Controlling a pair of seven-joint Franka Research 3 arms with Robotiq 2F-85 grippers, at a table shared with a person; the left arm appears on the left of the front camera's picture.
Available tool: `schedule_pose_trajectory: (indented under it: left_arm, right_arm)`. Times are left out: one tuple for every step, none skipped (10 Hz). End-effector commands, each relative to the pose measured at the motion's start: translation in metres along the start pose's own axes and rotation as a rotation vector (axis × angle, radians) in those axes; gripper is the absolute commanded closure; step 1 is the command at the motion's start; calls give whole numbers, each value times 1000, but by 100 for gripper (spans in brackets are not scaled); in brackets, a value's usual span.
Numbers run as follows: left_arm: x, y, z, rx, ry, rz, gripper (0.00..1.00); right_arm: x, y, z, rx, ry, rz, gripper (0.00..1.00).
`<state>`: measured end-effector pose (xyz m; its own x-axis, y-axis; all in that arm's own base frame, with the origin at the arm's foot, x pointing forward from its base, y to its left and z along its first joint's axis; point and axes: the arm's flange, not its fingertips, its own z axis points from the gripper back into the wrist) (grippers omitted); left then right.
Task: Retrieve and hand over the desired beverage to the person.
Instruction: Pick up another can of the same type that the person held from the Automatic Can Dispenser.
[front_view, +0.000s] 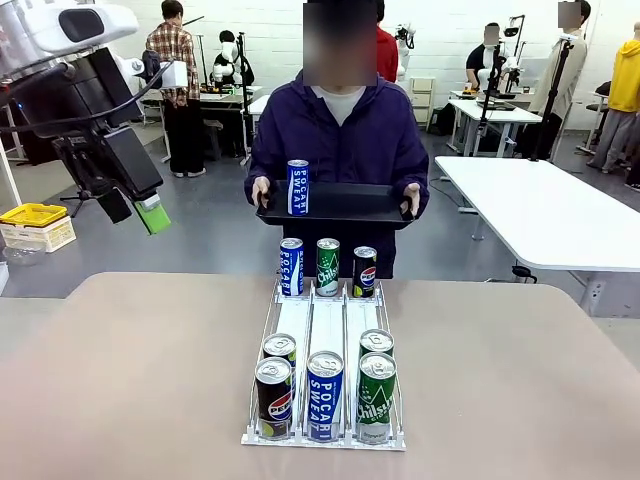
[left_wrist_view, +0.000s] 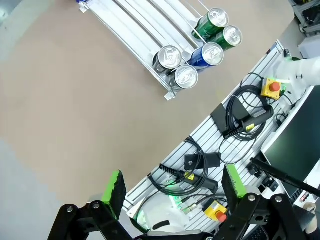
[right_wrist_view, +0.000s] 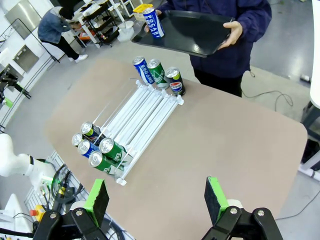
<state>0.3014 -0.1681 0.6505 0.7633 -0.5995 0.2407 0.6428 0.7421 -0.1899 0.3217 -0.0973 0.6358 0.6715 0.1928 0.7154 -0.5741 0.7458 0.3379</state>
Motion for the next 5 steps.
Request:
schedule_pose_trajectory:
  left_arm:
    - [-3,-3,-5,8,3,-9,0]
    - [-3,-3,-5,8,3,-9,0]
    - [0,-2,-1,0,3,-4,0]
    - [18,-23,-18,8,-13,180,0]
    - [40,-45,-42,58,-75,428,0]
  right_arm:
    - [2,-2,-1,34,-21,12,0]
    - [2,-2,-1,34,-21,12,0]
    - [2,-2,-1,34,-21,12,0]
    - [2,-2,-1,34,-21,12,0]
    - [2,-2,-1,34,-21,12,0]
